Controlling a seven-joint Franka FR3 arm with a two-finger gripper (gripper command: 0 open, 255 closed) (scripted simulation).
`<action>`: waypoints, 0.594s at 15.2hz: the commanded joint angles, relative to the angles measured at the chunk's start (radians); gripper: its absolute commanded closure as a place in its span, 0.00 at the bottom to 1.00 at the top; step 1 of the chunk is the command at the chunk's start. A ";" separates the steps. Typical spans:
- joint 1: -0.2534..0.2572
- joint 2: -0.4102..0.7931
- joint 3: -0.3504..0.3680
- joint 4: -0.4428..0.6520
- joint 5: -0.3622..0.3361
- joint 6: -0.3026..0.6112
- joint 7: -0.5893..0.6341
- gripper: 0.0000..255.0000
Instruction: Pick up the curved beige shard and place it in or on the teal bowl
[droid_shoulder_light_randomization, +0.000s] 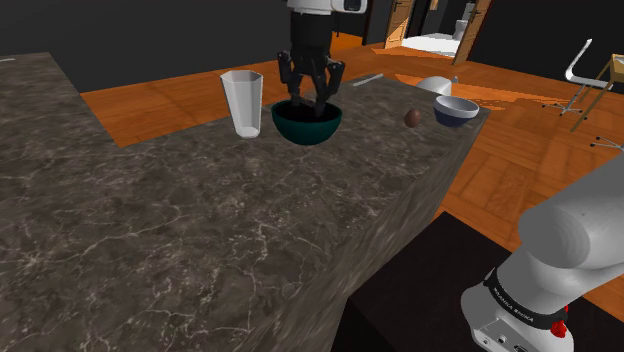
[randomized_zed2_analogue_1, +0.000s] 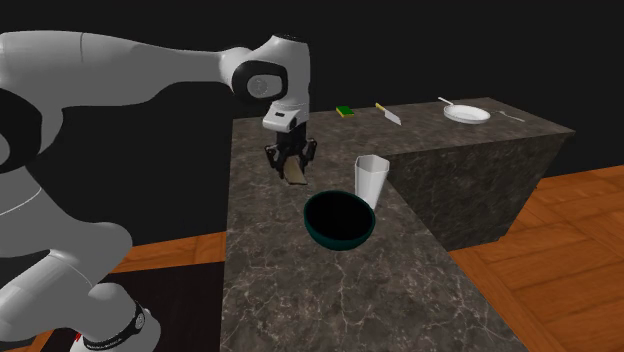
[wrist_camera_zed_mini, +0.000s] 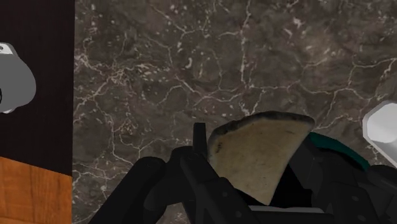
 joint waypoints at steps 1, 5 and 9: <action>0.000 0.001 0.000 0.016 -0.001 -0.016 0.002 1.00; -0.020 0.132 -0.006 0.123 -0.096 -0.032 -0.007 1.00; -0.014 0.274 -0.021 0.259 -0.196 -0.066 -0.014 1.00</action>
